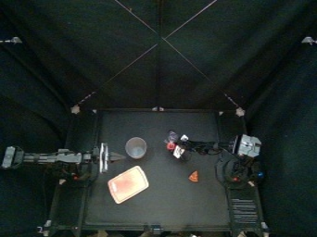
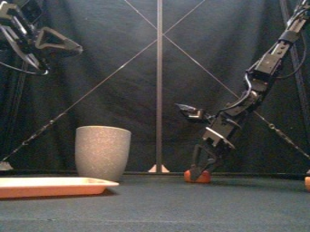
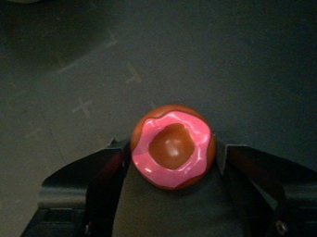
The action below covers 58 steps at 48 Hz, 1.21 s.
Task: Pick the donut then place it on the pink plate
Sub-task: Place donut on the pink plate
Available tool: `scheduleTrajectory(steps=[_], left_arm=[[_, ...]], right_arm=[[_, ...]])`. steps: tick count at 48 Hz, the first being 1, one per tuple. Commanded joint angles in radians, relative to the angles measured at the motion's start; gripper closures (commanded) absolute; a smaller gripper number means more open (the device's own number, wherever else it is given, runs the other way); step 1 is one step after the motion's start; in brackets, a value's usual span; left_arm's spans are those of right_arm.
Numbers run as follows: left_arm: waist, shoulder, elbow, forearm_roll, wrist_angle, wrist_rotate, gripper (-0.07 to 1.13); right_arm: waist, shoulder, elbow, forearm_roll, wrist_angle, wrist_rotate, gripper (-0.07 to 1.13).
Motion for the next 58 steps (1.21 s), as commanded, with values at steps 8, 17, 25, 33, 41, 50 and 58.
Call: scheduleTrajectory(steps=[8, 17, 25, 33, 41, 50, 58], left_arm=[[0.005, 0.005, -0.006, -0.002, -0.011, 0.0, 1.04], [0.008, 0.005, -0.003, -0.002, -0.012, 0.002, 1.04], [0.008, 0.005, 0.002, -0.002, -0.012, 0.002, 1.04], [0.011, 0.005, 0.003, -0.002, -0.012, 0.002, 1.04], [0.012, 0.005, 0.003, 0.0, -0.012, 0.002, 1.04], [0.012, 0.005, 0.003, -0.002, -0.011, 0.002, 1.04], [0.014, 0.005, 0.008, -0.002, -0.012, 0.002, 1.04]], right_arm=[[0.034, -0.018, -0.04, -0.006, 0.009, 0.002, 0.42], [0.12, -0.046, -0.101, 0.009, 0.041, 0.003, 0.42], [0.224, -0.072, -0.14, 0.04, 0.051, 0.011, 0.42], [0.36, -0.061, -0.198, 0.083, 0.015, 0.014, 0.42], [0.453, 0.002, -0.284, 0.127, -0.058, 0.015, 0.42], [0.491, 0.127, -0.434, 0.146, -0.087, 0.015, 0.41], [0.491, 0.239, -0.558, 0.147, -0.075, 0.015, 0.37]])
